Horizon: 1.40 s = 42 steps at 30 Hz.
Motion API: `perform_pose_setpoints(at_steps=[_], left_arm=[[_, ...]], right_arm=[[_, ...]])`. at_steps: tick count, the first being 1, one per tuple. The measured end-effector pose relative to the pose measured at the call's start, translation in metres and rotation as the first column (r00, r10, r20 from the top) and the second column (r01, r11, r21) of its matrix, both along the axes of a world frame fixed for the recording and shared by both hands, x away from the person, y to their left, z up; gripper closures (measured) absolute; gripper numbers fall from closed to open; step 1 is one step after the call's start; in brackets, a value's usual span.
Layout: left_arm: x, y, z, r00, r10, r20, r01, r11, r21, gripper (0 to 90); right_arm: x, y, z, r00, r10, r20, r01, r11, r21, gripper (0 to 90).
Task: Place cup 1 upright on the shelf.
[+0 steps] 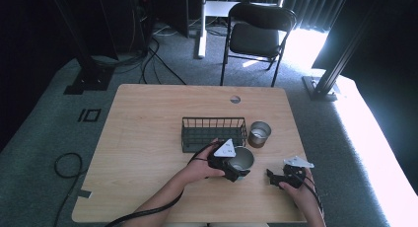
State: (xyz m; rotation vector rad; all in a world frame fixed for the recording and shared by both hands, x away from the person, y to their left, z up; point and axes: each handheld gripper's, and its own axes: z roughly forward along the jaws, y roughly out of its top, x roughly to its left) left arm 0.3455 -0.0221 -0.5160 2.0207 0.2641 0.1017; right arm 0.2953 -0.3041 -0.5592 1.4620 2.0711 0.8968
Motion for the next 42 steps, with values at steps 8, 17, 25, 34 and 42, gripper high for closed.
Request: perform_pose_setpoints(at_steps=[8, 17, 25, 34, 42], left_arm=[[-0.001, 0.003, 0.01, 1.0, -0.007, -0.005, 0.007, 0.9999, -0.015, 13.7], [-0.002, 0.009, 0.024, 0.9999, -0.014, -0.003, 0.014, 0.9988, -0.048, 13.7], [-0.004, 0.019, 0.047, 0.9995, -0.013, 0.029, 0.015, 0.9984, -0.055, 13.7], [-0.001, 0.03, 0.061, 0.9989, 0.015, 0.044, -0.012, 0.9976, -0.068, 13.6], [0.005, 0.043, 0.079, 0.9966, 0.044, 0.069, -0.036, 0.9939, -0.104, 13.6]], right_arm=[[0.0, 0.0, 0.0, 1.0, 0.0, 0.0, 0.0, 1.0, 0.0, 12.4], [0.0, 0.0, 0.0, 1.0, 0.001, 0.002, -0.001, 1.0, -0.001, 12.4], [0.0, 0.0, 0.0, 1.0, 0.0, 0.001, 0.0, 1.0, -0.001, 12.3], [0.0, 0.0, 0.0, 1.0, 0.0, 0.001, 0.0, 1.0, 0.0, 12.3], [0.0, 0.0, 0.0, 1.0, 0.0, 0.001, 0.0, 1.0, 0.0, 12.4]])
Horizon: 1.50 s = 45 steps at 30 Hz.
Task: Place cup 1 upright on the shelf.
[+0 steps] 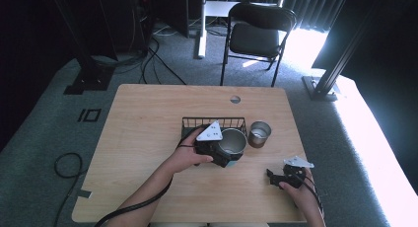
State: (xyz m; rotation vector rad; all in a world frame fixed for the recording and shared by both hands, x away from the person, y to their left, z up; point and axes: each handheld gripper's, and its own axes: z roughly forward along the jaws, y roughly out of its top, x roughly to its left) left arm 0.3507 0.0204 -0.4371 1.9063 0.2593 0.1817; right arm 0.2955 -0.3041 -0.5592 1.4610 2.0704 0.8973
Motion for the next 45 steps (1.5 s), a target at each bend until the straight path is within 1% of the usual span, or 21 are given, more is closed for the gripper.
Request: perform_pose_setpoints(at_steps=[5, 10, 13, 16, 22, 23, 24, 25, 26, 28, 29, 31, 32, 33, 35, 36, 38, 40, 42, 44, 45], left_arm=[[0.006, 0.008, 0.012, 0.9993, 0.031, 0.019, -0.031, 0.9995, -0.011, 13.6], [0.013, 0.016, 0.018, 0.9982, 0.056, 0.02, -0.056, 0.9982, -0.024, 13.6], [0.023, 0.024, 0.022, 0.9963, 0.084, 0.016, -0.084, 0.9962, -0.026, 13.6], [0.03, 0.03, 0.024, 0.994, 0.109, 0.015, -0.108, 0.9935, -0.035, 13.7], [0.046, 0.044, 0.029, 0.9848, 0.173, 0.008, -0.172, 0.9826, -0.069, 13.7], [0.046, 0.044, 0.029, 0.9848, 0.173, 0.008, -0.172, 0.9826, -0.069, 13.6], [0.052, 0.049, 0.028, 0.9803, 0.197, -0.005, -0.197, 0.9761, -0.092, 13.6], [0.054, 0.051, 0.028, 0.9786, 0.206, -0.004, -0.205, 0.9738, -0.098, 13.6], [0.057, 0.053, 0.028, 0.9745, 0.225, 0.001, -0.223, 0.9691, -0.105, 13.6], [0.061, 0.057, 0.027, 0.9692, 0.246, 0.003, -0.245, 0.9645, -0.099, 13.6], [0.063, 0.058, 0.026, 0.9653, 0.261, 0.005, -0.259, 0.9607, -0.099, 13.6], [0.066, 0.06, 0.023, 0.9616, 0.274, 0.001, -0.273, 0.9572, -0.095, 13.6], [0.068, 0.061, 0.021, 0.9581, 0.286, -0.001, -0.285, 0.9536, -0.097, 13.6], [0.068, 0.062, 0.019, 0.9575, 0.289, 0.002, -0.287, 0.9534, -0.093, 13.6], [0.071, 0.064, 0.015, 0.9521, 0.306, -0.007, -0.305, 0.9476, -0.095, 13.6], [0.072, 0.064, 0.013, 0.9508, 0.31, -0.006, -0.309, 0.9464, -0.095, 13.6], [0.074, 0.066, 0.009, 0.9492, 0.314, -0.026, -0.315, 0.9436, -0.103, 13.6], [0.075, 0.067, 0.005, 0.9455, 0.325, -0.022, -0.326, 0.9406, -0.096, 13.6], [0.077, 0.068, 0.001, 0.9423, 0.332, -0.038, -0.335, 0.9364, -0.105, 13.6], [0.079, 0.07, -0.004, 0.9383, 0.344, -0.041, -0.346, 0.9328, -0.101, 13.6], [0.08, 0.07, -0.006, 0.9381, 0.344, -0.043, -0.346, 0.9331, -0.097, 13.6]], right_arm=[[0.0, 0.0, 0.0, 1.0, 0.0, 0.0, 0.0, 1.0, 0.0, 12.3], [0.0, 0.0, 0.0, 1.0, 0.0, -0.001, 0.0, 1.0, 0.0, 12.3], [0.0, 0.0, 0.0, 1.0, 0.0, 0.0, 0.0, 1.0, 0.0, 12.3], [0.0, 0.0, 0.0, 1.0, 0.0, 0.0, 0.0, 1.0, 0.0, 12.3], [0.0, 0.0, 0.0, 1.0, 0.0, 0.0, 0.0, 1.0, 0.0, 12.3], [0.0, 0.0, 0.0, 1.0, 0.0, 0.0, 0.0, 1.0, 0.0, 12.3], [0.0, 0.0, 0.0, 1.0, 0.0, 0.0, 0.0, 1.0, 0.0, 12.3], [0.0, 0.0, 0.0, 1.0, 0.0, 0.0, 0.0, 1.0, 0.0, 12.3], [0.0, 0.0, 0.0, 1.0, 0.0, -0.001, 0.0, 1.0, 0.0, 12.4], [0.0, 0.0, 0.0, 1.0, 0.0, -0.001, 0.0, 1.0, -0.001, 12.3], [0.0, 0.0, 0.0, 1.0, 0.0, -0.001, 0.0, 1.0, 0.0, 12.3], [0.0, 0.0, 0.0, 1.0, 0.0, -0.001, 0.0, 1.0, 0.0, 12.3], [0.0, 0.0, 0.0, 1.0, 0.0, -0.001, 0.0, 1.0, 0.0, 12.3], [0.0, 0.0, 0.0, 1.0, 0.0, -0.001, 0.0, 1.0, 0.0, 12.4], [0.0, 0.0, 0.0, 1.0, 0.0, -0.001, 0.0, 1.0, 0.0, 12.3], [0.0, 0.0, 0.0, 1.0, 0.0, -0.002, 0.0, 1.0, 0.0, 12.3], [0.0, 0.0, 0.0, 1.0, 0.0, -0.001, 0.0, 1.0, 0.0, 12.4], [0.0, 0.0, 0.0, 1.0, 0.0, -0.001, 0.0, 1.0, 0.0, 12.3], [0.0, 0.0, 0.0, 1.0, 0.0, -0.001, 0.0, 1.0, 0.0, 12.4], [0.0, 0.0, 0.0, 1.0, 0.0, -0.001, 0.0, 1.0, 0.0, 12.4], [0.0, 0.0, 0.0, 1.0, 0.0, -0.001, 0.0, 1.0, 0.0, 12.4]])
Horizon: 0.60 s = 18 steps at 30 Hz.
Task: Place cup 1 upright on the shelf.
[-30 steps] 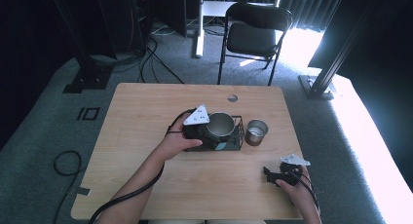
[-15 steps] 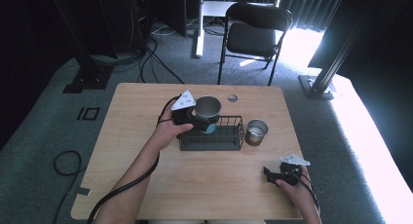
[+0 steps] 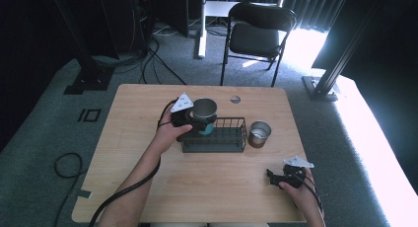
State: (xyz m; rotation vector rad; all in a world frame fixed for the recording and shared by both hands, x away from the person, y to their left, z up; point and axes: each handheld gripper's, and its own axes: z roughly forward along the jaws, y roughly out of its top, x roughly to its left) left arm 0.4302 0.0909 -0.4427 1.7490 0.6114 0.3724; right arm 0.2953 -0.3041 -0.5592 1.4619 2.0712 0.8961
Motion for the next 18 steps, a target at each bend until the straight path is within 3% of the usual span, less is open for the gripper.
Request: perform_pose_setpoints(at_steps=[7, 18], left_arm=[[0.006, 0.005, -0.014, 0.9993, 0.032, -0.02, -0.033, 0.9993, -0.017, 13.6], [0.003, 0.006, -0.034, 0.9987, 0.03, -0.041, -0.03, 0.9994, 0.018, 13.6]], right_arm=[[0.0, 0.0, 0.0, 1.0, 0.0, 0.0, 0.0, 1.0, 0.0, 12.4], [0.0, 0.0, 0.0, 1.0, 0.0, 0.0, 0.0, 1.0, 0.0, 12.4]])
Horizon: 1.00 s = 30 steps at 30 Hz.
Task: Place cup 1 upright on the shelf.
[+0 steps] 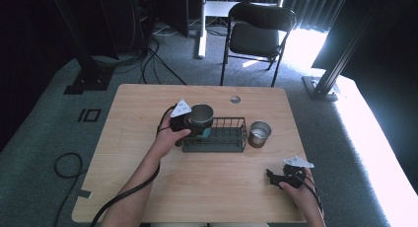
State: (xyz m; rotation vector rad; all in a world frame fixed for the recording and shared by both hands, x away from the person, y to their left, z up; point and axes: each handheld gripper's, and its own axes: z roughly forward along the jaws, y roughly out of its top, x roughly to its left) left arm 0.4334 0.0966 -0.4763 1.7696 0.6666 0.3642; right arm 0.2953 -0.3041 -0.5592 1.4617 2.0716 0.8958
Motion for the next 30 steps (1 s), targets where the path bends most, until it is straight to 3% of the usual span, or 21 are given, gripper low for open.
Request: perform_pose_setpoints(at_steps=[9, 16, 30], left_arm=[[-0.007, 0.0, -0.008, 0.9996, 0.004, 0.027, -0.005, 0.9994, 0.034, 13.2], [-0.01, 0.0, -0.006, 0.9999, -0.005, 0.01, 0.005, 0.9986, 0.052, 3.4], [-0.022, 0.016, -0.001, 1.0, -0.004, 0.006, 0.004, 0.9961, 0.088, 3.3]], right_arm=[[0.0, 0.0, 0.0, 1.0, 0.0, 0.0, 0.0, 1.0, 0.0, 12.4], [0.0, 0.0, 0.0, 1.0, 0.0, 0.0, 0.0, 1.0, 0.0, 12.4], [0.0, 0.0, 0.0, 1.0, 0.0, 0.0, 0.0, 1.0, 0.0, 12.4]])
